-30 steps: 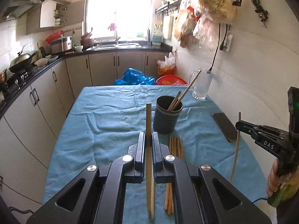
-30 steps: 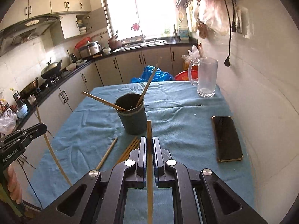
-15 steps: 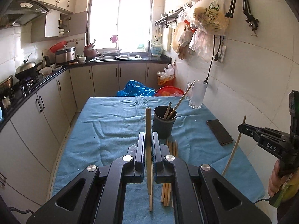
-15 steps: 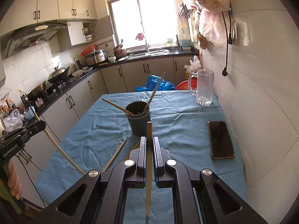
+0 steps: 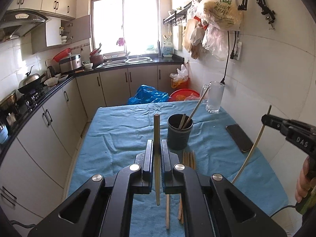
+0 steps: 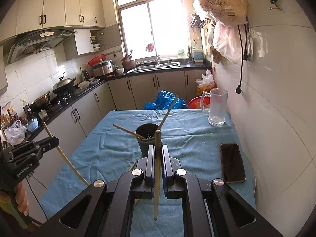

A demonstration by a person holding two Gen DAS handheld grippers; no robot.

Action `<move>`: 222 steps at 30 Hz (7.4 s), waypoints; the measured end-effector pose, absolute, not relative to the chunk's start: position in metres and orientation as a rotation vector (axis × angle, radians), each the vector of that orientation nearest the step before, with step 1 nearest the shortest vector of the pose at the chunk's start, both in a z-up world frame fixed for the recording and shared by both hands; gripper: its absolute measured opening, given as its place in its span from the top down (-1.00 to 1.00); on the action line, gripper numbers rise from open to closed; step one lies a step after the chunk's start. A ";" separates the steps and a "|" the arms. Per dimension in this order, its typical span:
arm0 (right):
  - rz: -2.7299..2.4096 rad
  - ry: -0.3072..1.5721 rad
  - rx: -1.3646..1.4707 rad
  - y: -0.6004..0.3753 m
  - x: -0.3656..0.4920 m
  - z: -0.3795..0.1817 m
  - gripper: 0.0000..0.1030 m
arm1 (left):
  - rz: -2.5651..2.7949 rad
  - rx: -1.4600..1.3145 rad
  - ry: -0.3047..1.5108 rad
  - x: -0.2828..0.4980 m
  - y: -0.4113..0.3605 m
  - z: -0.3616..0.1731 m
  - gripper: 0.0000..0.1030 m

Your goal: Organize utensils

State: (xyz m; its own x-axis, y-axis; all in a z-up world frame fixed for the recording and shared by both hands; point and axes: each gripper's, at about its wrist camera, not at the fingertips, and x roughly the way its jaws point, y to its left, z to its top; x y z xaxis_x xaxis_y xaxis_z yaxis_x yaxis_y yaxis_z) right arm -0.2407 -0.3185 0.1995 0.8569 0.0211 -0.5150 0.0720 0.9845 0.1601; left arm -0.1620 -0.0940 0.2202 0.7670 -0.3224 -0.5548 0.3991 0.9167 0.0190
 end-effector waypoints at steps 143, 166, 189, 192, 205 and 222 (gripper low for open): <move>-0.073 1.070 0.321 -0.315 -0.059 -0.002 0.77 | -0.418 0.146 1.106 -0.014 -0.147 0.023 0.89; -0.102 1.076 0.246 -0.323 -0.076 0.000 0.87 | -0.419 0.093 1.082 -0.015 -0.141 0.031 0.90; -0.014 0.707 0.280 -0.327 -0.193 0.123 0.87 | -0.421 0.093 0.683 -0.143 -0.094 0.168 0.90; -0.007 0.683 0.274 -0.326 -0.208 0.132 0.87 | -0.416 0.084 0.666 -0.154 -0.090 0.175 0.90; 0.017 0.605 0.255 -0.314 -0.250 0.161 0.87 | -0.429 0.050 0.608 -0.190 -0.083 0.198 0.89; -0.011 0.535 0.253 -0.326 -0.240 0.196 0.87 | -0.442 0.079 0.571 -0.168 -0.107 0.231 0.90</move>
